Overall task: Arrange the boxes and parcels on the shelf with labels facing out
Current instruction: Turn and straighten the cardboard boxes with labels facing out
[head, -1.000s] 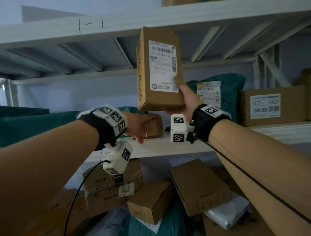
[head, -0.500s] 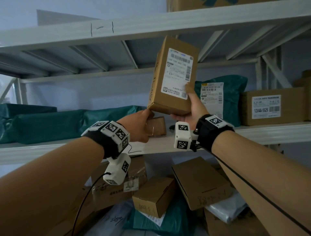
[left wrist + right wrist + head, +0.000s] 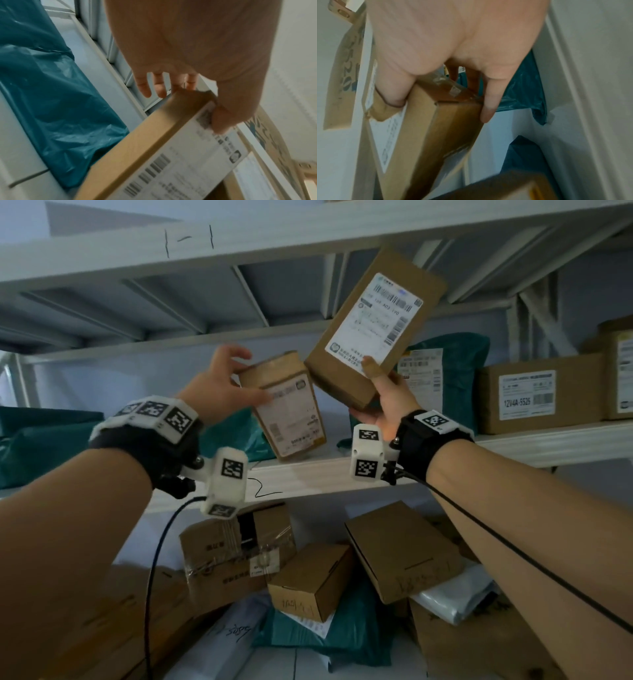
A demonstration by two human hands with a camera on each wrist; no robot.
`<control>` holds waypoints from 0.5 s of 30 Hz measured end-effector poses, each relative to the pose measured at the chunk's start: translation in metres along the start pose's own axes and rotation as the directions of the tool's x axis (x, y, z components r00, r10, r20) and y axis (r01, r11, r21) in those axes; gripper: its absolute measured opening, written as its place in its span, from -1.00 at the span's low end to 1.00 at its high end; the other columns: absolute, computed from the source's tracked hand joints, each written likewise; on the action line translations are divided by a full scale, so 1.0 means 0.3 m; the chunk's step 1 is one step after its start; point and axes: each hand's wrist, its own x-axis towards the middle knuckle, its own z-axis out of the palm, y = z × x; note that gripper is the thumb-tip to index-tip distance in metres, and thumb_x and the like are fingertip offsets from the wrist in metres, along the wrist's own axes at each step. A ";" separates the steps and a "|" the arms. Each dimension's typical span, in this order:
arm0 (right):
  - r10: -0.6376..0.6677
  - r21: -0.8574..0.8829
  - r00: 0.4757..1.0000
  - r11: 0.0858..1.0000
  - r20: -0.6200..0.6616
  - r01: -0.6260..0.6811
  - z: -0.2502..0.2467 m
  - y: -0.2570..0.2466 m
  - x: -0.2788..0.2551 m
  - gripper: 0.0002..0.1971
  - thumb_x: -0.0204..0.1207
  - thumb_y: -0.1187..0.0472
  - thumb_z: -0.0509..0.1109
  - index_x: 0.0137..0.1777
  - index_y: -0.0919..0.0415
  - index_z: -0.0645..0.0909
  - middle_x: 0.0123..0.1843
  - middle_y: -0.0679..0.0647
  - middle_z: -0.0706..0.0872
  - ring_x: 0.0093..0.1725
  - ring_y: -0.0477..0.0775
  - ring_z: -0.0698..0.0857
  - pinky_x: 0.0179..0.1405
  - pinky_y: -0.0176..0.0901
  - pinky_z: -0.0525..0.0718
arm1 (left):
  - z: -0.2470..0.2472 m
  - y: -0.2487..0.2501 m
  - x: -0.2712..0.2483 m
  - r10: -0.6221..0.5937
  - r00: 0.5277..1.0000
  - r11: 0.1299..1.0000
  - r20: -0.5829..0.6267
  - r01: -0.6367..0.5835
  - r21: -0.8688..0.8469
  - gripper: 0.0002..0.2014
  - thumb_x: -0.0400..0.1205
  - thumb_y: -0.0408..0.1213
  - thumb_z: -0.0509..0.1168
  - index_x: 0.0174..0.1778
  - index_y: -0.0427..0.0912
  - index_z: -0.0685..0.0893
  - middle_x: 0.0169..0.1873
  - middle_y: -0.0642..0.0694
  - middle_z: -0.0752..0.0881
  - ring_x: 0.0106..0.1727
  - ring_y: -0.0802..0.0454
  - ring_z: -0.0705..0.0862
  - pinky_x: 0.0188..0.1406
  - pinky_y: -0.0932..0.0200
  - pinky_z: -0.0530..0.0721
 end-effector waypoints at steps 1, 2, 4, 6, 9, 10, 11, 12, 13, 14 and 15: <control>-0.005 -0.022 1.000 1.000 -0.003 0.005 -0.003 0.004 0.005 -0.37 0.46 0.04 0.49 0.51 0.06 0.36 0.41 0.11 0.58 0.27 0.19 0.61 0.12 0.20 0.69 | -0.008 0.001 0.002 -0.028 0.999 0.995 -0.029 0.026 -0.096 -0.47 0.45 -0.36 0.48 0.18 0.05 0.34 0.21 -0.13 0.57 0.06 -0.12 0.64 0.26 -0.15 0.63; -0.011 -0.047 1.000 0.999 -0.005 0.011 -0.004 0.009 0.008 -0.34 0.43 0.04 0.51 0.51 0.04 0.37 0.42 0.10 0.58 0.31 0.20 0.60 0.12 0.21 0.70 | -0.011 0.003 0.002 -0.056 0.998 0.984 -0.043 0.048 -0.173 -0.48 0.46 -0.35 0.47 0.20 0.04 0.34 0.22 -0.11 0.58 0.13 -0.13 0.66 0.29 -0.17 0.63; -0.015 -0.104 1.000 0.994 -0.008 0.014 -0.009 0.024 0.015 -0.29 0.36 0.04 0.57 0.50 0.00 0.38 0.43 0.09 0.58 0.36 0.22 0.59 0.13 0.25 0.70 | -0.010 0.006 -0.002 -0.093 0.995 0.966 -0.041 0.080 -0.246 -0.44 0.48 -0.31 0.46 0.30 0.05 0.34 0.28 -0.12 0.57 0.16 -0.15 0.70 0.24 -0.16 0.68; -0.007 -0.151 1.000 0.988 -0.001 0.006 -0.014 0.037 0.021 -0.24 0.31 0.04 0.60 0.50 -0.01 0.37 0.42 0.07 0.60 0.36 0.23 0.60 0.10 0.25 0.71 | -0.006 0.002 -0.009 -0.116 0.992 0.959 -0.043 0.101 -0.264 -0.40 0.50 -0.29 0.44 0.40 -0.01 0.31 0.33 -0.16 0.56 0.16 -0.17 0.71 0.20 -0.16 0.70; 0.013 -0.216 1.000 0.976 0.009 -0.011 -0.023 0.048 0.026 -0.21 0.34 0.09 0.59 0.54 -0.02 0.30 0.41 0.05 0.59 0.31 0.18 0.62 -0.06 0.12 0.74 | -0.003 -0.021 -0.016 -0.152 0.987 0.955 -0.050 0.134 -0.264 -0.39 0.50 -0.30 0.43 0.42 -0.05 0.32 0.35 -0.17 0.55 0.16 -0.19 0.71 0.19 -0.20 0.70; 0.017 -0.244 1.000 0.970 0.015 -0.013 -0.027 0.052 0.029 -0.20 0.36 0.10 0.58 0.56 -0.03 0.28 0.42 0.05 0.59 0.30 0.18 0.62 -0.07 0.12 0.73 | -0.003 -0.031 -0.017 -0.169 0.984 0.961 -0.052 0.152 -0.233 -0.37 0.48 -0.29 0.45 0.42 -0.02 0.32 0.35 -0.15 0.56 0.14 -0.18 0.72 0.17 -0.19 0.72; 0.017 -0.275 1.000 0.961 0.026 -0.009 -0.031 0.055 0.031 -0.19 0.36 0.10 0.58 0.57 -0.03 0.26 0.43 0.05 0.57 0.31 0.19 0.61 -0.03 0.16 0.73 | -0.001 -0.041 -0.019 -0.182 0.982 0.967 -0.052 0.170 -0.189 -0.34 0.47 -0.27 0.46 0.43 0.01 0.30 0.35 -0.13 0.56 0.13 -0.16 0.72 0.14 -0.18 0.73; 0.016 -0.313 0.999 0.950 0.037 -0.004 -0.033 0.058 0.032 -0.18 0.37 0.10 0.57 0.58 -0.03 0.24 0.44 0.06 0.56 0.32 0.20 0.60 0.02 0.21 0.72 | 0.002 -0.049 -0.020 -0.199 0.979 0.970 -0.048 0.190 -0.150 -0.30 0.46 -0.27 0.47 0.46 0.04 0.27 0.35 -0.13 0.56 0.12 -0.14 0.72 0.13 -0.17 0.74; 0.017 -0.352 0.999 0.936 0.048 0.001 -0.034 0.062 0.035 -0.17 0.37 0.09 0.57 0.59 -0.03 0.22 0.45 0.06 0.55 0.32 0.21 0.60 0.07 0.24 0.71 | 0.006 -0.058 -0.020 -0.218 0.975 0.970 -0.044 0.211 -0.121 -0.24 0.45 -0.28 0.48 0.50 0.05 0.23 0.35 -0.14 0.56 0.12 -0.12 0.72 0.13 -0.17 0.74; 0.019 -0.386 0.998 0.923 0.059 0.005 -0.034 0.066 0.035 -0.17 0.38 0.09 0.56 0.60 -0.03 0.21 0.46 0.06 0.54 0.31 0.22 0.61 0.09 0.25 0.70 | 0.012 -0.065 -0.018 -0.237 0.971 0.967 -0.039 0.232 -0.101 -0.19 0.45 -0.29 0.48 0.53 0.06 0.17 0.35 -0.16 0.57 0.11 -0.11 0.71 0.14 -0.17 0.74; 0.023 -0.409 0.998 0.912 0.064 0.006 -0.035 0.071 0.037 -0.17 0.39 0.09 0.55 0.60 -0.03 0.20 0.45 0.07 0.54 0.29 0.22 0.62 0.12 0.25 0.70 | 0.018 -0.070 -0.017 -0.255 0.966 0.964 -0.035 0.251 -0.089 -0.14 0.45 -0.31 0.48 0.56 0.07 0.11 0.33 -0.18 0.58 0.09 -0.10 0.70 0.15 -0.17 0.73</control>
